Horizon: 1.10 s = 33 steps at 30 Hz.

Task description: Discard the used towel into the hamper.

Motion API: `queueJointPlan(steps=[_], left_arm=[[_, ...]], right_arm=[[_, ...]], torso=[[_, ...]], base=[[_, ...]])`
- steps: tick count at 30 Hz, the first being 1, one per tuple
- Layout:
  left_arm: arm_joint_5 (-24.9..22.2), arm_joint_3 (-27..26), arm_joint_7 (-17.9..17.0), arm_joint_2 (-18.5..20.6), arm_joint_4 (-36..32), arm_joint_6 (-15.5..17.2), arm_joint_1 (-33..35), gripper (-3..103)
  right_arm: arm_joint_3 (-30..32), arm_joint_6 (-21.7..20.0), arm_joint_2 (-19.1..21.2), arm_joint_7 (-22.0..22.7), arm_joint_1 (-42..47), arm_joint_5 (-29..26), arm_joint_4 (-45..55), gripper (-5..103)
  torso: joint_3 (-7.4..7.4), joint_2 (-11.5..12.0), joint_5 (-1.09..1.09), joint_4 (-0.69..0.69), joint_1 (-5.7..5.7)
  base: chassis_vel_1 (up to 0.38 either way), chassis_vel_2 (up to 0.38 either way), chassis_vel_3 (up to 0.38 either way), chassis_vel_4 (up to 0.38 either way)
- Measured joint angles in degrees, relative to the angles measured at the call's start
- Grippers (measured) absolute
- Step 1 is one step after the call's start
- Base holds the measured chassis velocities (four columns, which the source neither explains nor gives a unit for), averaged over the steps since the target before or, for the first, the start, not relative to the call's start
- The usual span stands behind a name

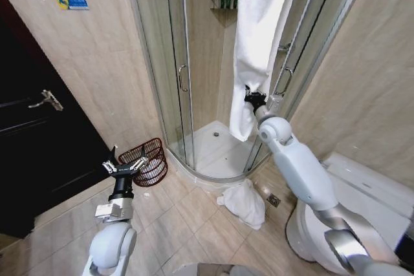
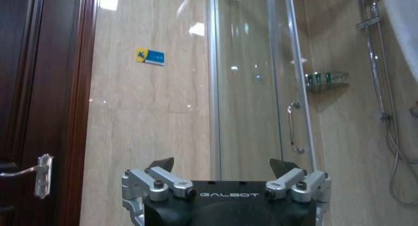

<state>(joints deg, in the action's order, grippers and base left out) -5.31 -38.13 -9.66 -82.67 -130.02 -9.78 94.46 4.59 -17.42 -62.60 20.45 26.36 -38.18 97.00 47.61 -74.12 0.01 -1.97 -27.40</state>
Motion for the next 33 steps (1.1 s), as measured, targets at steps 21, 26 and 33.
queueJointPlan(steps=[21, 26, 33], left_arm=[[-0.8, -1.7, 0.0, 0.1, -0.4, -0.7, 0.3, 99], [-1.6, -2.6, 0.0, 0.3, -0.3, -0.7, 0.0, 99], [-2.0, -3.1, 0.0, 0.4, -0.4, -1.1, 0.4, 99]], right_arm=[[1.0, 1.2, -3.3, -1.6, 1.4, 2.8, -3.2, 7], [1.4, 1.4, -3.7, -1.9, 2.5, 3.5, -3.4, 7], [2.1, 2.5, -4.5, -3.6, 2.9, 6.4, -6.1, 7]], torso=[[-0.01, 0.0, -0.02, 0.00, 0.01], [0.00, 0.0, -0.01, 0.00, 0.01], [0.00, 0.0, -0.02, 0.00, 0.01]], base=[[0.000, 0.000, 0.000, 0.000], [0.000, 0.000, 0.000, 0.000], [0.000, 0.000, 0.000, 0.000]])
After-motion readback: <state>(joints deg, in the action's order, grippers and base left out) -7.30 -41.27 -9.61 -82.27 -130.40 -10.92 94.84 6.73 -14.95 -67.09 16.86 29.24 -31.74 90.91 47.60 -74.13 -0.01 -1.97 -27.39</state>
